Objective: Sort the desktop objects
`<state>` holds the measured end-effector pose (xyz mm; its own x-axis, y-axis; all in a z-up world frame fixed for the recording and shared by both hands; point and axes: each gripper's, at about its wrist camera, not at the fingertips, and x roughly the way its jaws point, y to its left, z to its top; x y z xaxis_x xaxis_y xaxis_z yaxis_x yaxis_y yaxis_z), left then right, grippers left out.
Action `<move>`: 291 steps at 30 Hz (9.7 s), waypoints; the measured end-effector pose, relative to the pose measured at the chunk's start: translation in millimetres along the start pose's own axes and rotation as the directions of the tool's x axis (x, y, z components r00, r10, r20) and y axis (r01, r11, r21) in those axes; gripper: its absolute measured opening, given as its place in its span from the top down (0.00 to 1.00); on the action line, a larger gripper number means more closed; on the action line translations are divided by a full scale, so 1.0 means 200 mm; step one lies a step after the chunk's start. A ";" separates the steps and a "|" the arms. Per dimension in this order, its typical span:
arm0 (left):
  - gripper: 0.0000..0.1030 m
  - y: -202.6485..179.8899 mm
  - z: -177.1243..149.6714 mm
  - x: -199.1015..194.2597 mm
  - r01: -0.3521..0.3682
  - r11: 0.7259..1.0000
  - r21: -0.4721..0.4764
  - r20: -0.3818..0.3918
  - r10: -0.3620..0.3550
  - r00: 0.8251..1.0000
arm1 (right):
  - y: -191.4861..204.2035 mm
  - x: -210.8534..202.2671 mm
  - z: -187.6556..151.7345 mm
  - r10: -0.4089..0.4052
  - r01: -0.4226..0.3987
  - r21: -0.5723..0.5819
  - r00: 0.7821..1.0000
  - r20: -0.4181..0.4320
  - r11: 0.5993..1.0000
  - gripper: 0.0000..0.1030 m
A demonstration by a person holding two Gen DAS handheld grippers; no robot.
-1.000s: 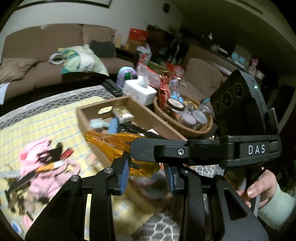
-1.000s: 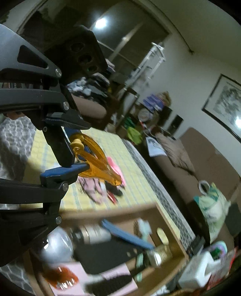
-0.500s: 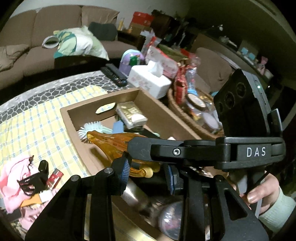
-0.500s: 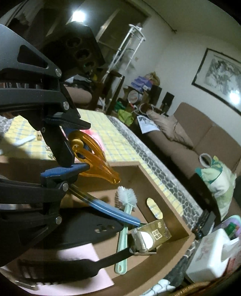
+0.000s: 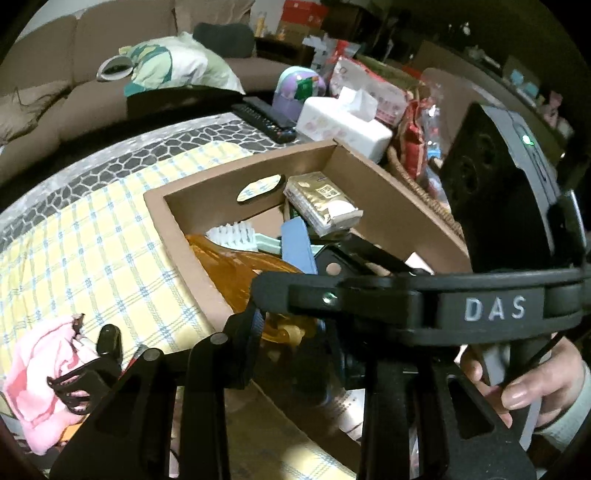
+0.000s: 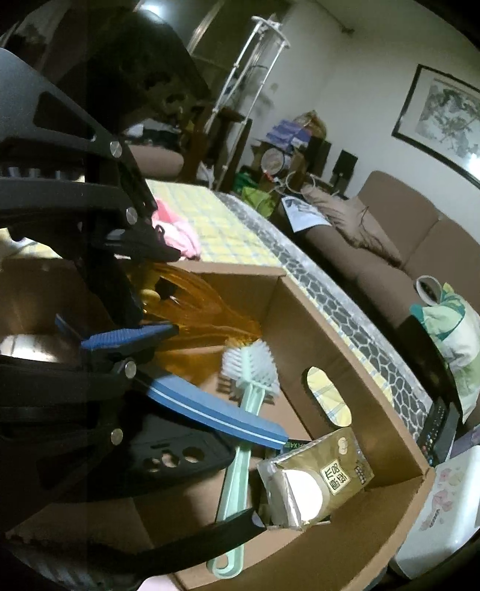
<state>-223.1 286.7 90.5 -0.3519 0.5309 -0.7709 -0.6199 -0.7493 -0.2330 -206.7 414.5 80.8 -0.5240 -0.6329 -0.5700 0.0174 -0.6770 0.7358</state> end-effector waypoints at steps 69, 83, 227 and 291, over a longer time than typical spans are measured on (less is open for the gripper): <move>0.00 -0.04 -0.84 -1.38 -0.139 0.949 -0.284 0.164 0.191 0.968 | 0.79 -0.53 -0.83 -0.285 0.277 -0.296 0.958 0.016 0.914 0.00; 0.00 0.18 -1.03 -1.38 -0.209 0.924 -0.320 0.136 0.263 0.955 | 0.60 -0.46 -0.57 -0.509 0.514 -0.250 0.856 0.090 0.820 0.02; 0.68 0.81 -0.69 -0.37 -0.395 0.893 0.215 -0.164 0.432 0.887 | 0.73 0.15 -0.98 -0.129 0.048 -0.435 0.979 -0.158 0.899 0.81; 0.80 0.38 -0.90 -0.72 -0.161 0.873 -0.461 0.001 0.182 0.983 | 0.56 -0.68 -0.51 -0.099 0.125 -0.271 0.989 0.108 0.955 0.81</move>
<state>-93.5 82.2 78.0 -0.4600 0.3858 -0.7997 -0.1611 -0.9220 -0.3522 -46.0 386.9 203.5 -0.6117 -0.5187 -0.5973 0.1816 -0.8270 0.5321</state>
